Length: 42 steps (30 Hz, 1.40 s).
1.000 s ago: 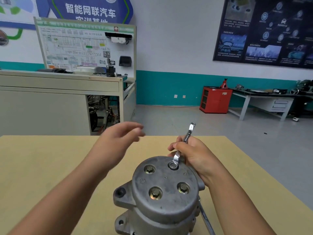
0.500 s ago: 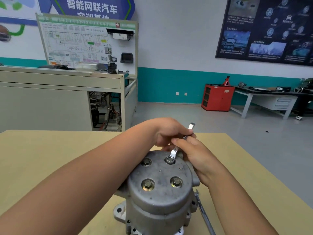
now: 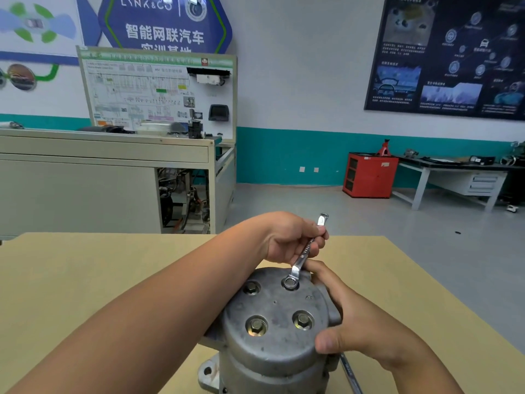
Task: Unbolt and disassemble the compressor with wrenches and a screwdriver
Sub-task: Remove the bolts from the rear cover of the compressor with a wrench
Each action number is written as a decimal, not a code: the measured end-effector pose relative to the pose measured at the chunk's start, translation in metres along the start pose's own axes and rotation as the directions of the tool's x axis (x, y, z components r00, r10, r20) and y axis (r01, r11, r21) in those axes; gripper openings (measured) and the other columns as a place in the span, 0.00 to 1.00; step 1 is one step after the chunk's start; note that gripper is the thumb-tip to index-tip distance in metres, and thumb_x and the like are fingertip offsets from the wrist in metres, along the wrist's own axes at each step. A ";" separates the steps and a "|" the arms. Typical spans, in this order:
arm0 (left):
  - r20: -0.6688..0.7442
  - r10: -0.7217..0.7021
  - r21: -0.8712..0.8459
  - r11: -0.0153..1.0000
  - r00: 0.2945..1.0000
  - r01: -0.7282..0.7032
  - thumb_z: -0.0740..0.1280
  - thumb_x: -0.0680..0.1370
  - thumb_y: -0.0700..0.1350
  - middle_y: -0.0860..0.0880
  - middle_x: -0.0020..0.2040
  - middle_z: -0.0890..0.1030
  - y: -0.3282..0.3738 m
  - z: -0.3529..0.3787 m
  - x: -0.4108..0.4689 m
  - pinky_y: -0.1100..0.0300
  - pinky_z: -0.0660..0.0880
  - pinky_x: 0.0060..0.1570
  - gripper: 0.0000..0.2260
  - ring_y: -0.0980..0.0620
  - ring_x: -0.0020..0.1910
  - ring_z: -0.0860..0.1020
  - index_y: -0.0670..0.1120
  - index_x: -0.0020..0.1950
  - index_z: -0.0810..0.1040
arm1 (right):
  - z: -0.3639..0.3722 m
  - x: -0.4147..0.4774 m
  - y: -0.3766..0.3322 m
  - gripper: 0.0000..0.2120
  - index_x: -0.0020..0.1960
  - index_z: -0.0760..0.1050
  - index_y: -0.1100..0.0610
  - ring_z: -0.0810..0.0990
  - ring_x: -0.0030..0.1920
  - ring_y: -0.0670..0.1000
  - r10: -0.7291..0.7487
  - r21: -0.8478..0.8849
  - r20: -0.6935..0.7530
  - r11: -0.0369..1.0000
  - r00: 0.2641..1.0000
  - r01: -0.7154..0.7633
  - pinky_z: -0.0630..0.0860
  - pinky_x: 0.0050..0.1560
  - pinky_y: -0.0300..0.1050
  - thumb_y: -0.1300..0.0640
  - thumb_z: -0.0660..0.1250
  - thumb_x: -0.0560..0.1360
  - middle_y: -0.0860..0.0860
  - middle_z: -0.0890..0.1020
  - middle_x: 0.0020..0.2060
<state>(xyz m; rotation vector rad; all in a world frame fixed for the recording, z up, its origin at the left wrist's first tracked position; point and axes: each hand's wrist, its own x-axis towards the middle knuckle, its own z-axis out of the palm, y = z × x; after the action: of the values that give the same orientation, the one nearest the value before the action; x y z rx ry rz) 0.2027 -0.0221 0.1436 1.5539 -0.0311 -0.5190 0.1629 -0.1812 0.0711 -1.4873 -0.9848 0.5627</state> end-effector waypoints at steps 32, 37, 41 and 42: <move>-0.323 0.048 -0.279 0.950 0.945 -0.143 0.52 0.84 0.46 0.52 0.18 0.62 -0.006 0.008 -0.006 0.71 0.63 0.17 0.17 0.58 0.14 0.60 0.44 0.37 0.64 | 0.010 -0.011 0.010 0.49 0.68 0.61 0.41 0.77 0.63 0.51 0.030 -0.067 -0.178 0.997 0.984 -0.043 0.76 0.58 0.46 0.35 0.80 0.53 0.44 0.77 0.62; -0.401 0.128 -0.209 0.951 0.907 -0.226 0.51 0.84 0.42 0.48 0.22 0.74 -0.016 -0.011 -0.026 0.55 0.80 0.31 0.13 0.52 0.22 0.79 0.42 0.42 0.67 | 0.012 -0.025 0.019 0.39 0.60 0.66 0.34 0.78 0.58 0.44 0.014 -0.138 -0.383 0.988 0.924 -0.072 0.80 0.48 0.48 0.45 0.79 0.53 0.37 0.75 0.60; -0.461 0.178 -0.255 0.911 0.869 -0.323 0.52 0.84 0.41 0.47 0.23 0.77 -0.024 -0.017 -0.043 0.58 0.79 0.28 0.13 0.50 0.25 0.81 0.41 0.41 0.68 | 0.018 -0.024 0.020 0.37 0.61 0.66 0.36 0.78 0.58 0.43 -0.003 -0.139 -0.385 0.989 0.923 -0.055 0.81 0.48 0.51 0.47 0.78 0.56 0.35 0.74 0.61; -0.476 0.187 -0.263 0.902 0.859 -0.342 0.53 0.84 0.41 0.47 0.23 0.77 -0.027 -0.019 -0.046 0.58 0.80 0.28 0.13 0.50 0.25 0.81 0.41 0.41 0.69 | 0.020 -0.023 0.020 0.38 0.62 0.66 0.36 0.78 0.59 0.44 -0.009 -0.121 -0.368 0.992 0.930 -0.038 0.80 0.48 0.48 0.48 0.78 0.57 0.36 0.74 0.62</move>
<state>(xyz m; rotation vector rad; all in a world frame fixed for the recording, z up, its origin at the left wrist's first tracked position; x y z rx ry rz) 0.1597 0.0132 0.1311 1.2653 0.1799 0.0636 0.1400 -0.1885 0.0434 -1.6406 -0.7239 0.2196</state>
